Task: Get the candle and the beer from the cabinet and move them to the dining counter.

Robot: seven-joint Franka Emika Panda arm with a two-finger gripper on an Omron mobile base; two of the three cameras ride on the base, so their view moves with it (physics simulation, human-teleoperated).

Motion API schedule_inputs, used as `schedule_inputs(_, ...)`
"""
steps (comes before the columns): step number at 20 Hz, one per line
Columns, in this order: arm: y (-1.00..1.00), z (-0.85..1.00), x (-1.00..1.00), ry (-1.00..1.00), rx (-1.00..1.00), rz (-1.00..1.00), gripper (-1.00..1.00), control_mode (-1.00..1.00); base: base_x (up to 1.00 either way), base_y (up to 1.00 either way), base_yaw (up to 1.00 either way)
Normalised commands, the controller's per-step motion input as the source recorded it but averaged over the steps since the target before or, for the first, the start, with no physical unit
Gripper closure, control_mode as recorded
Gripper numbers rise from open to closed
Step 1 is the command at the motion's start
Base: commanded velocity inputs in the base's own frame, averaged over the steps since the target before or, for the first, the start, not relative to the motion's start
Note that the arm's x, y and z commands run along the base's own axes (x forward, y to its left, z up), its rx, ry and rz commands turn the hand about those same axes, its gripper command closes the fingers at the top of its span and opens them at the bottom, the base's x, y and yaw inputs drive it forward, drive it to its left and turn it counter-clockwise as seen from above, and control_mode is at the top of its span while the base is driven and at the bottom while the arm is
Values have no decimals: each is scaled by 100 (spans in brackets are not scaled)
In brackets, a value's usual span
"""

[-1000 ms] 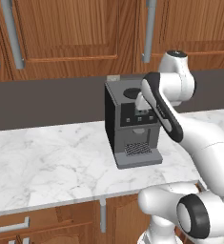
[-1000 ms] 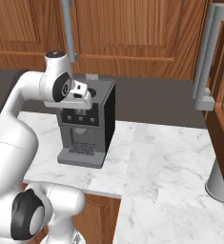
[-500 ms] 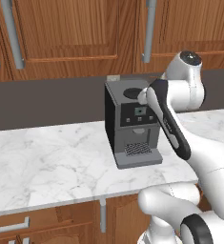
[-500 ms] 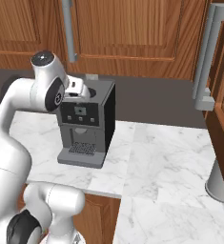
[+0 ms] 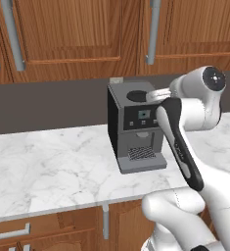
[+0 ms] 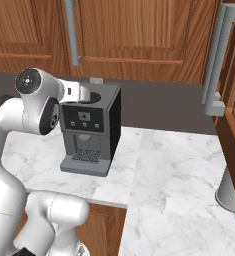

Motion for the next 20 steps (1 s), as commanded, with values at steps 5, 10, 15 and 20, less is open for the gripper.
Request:
schedule_inputs(5,0,55,-25,-27,0,0,-100,-100,0,0,0)
schedule_inputs(10,0,61,-16,-22,0,0,-100,-100,0,0,0)
schedule_inputs(15,0,41,0,-21,0,0,-100,-100,0,0,0)
schedule_inputs(20,0,20,0,-26,0,0,-100,-100,0,0,0)
